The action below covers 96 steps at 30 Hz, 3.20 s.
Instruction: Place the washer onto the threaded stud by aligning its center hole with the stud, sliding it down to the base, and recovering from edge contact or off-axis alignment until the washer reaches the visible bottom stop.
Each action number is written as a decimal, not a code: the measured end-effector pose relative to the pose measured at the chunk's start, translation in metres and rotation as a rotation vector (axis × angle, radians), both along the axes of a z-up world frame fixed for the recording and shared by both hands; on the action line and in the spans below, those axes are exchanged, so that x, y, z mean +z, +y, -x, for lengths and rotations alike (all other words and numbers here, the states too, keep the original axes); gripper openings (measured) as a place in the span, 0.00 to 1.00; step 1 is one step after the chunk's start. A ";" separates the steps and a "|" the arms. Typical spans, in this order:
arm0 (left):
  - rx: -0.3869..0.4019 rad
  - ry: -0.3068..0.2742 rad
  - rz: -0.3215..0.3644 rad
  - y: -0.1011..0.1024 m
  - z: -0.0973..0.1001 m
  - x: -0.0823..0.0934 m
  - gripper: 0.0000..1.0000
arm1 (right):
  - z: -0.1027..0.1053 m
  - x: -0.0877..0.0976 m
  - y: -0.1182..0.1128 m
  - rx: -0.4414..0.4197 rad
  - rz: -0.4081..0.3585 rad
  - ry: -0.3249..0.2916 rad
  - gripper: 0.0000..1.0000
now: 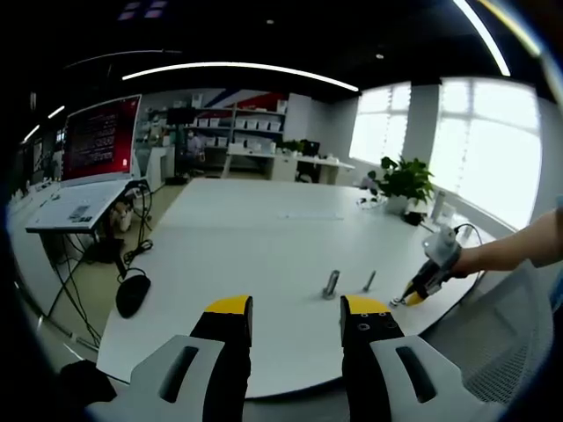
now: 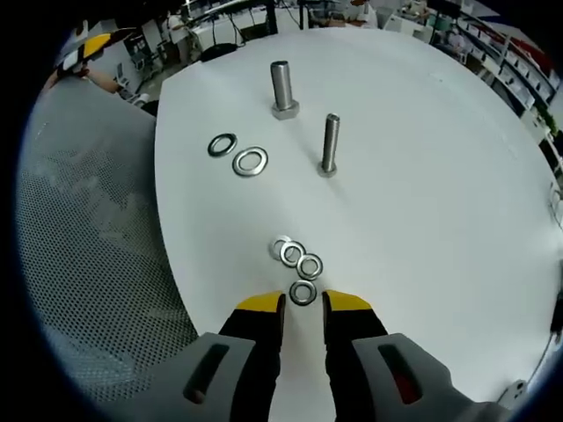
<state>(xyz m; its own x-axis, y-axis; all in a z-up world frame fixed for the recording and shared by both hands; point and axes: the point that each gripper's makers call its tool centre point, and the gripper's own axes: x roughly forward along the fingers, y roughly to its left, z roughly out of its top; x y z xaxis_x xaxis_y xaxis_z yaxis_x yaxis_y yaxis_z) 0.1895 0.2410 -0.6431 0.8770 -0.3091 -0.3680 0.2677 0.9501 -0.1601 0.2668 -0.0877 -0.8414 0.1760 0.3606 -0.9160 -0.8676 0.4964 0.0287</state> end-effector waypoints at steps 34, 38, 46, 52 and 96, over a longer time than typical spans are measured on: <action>0.000 -0.007 0.010 0.000 0.000 0.002 0.39 | -0.004 0.002 -0.003 -0.021 -0.017 -0.060 0.15; 0.002 -0.009 0.010 0.001 0.000 0.002 0.39 | -0.004 0.002 -0.003 -0.006 0.001 -0.063 0.14; 0.001 -0.008 0.007 0.001 0.000 0.002 0.39 | -0.002 0.013 -0.003 0.033 0.024 -0.064 0.13; -0.003 -0.008 0.008 0.000 0.000 0.002 0.39 | -0.006 0.029 0.004 0.064 0.014 -0.086 0.13; -0.008 0.011 0.002 0.000 0.001 -0.002 0.38 | -0.066 0.069 0.077 0.128 -0.051 -0.201 0.13</action>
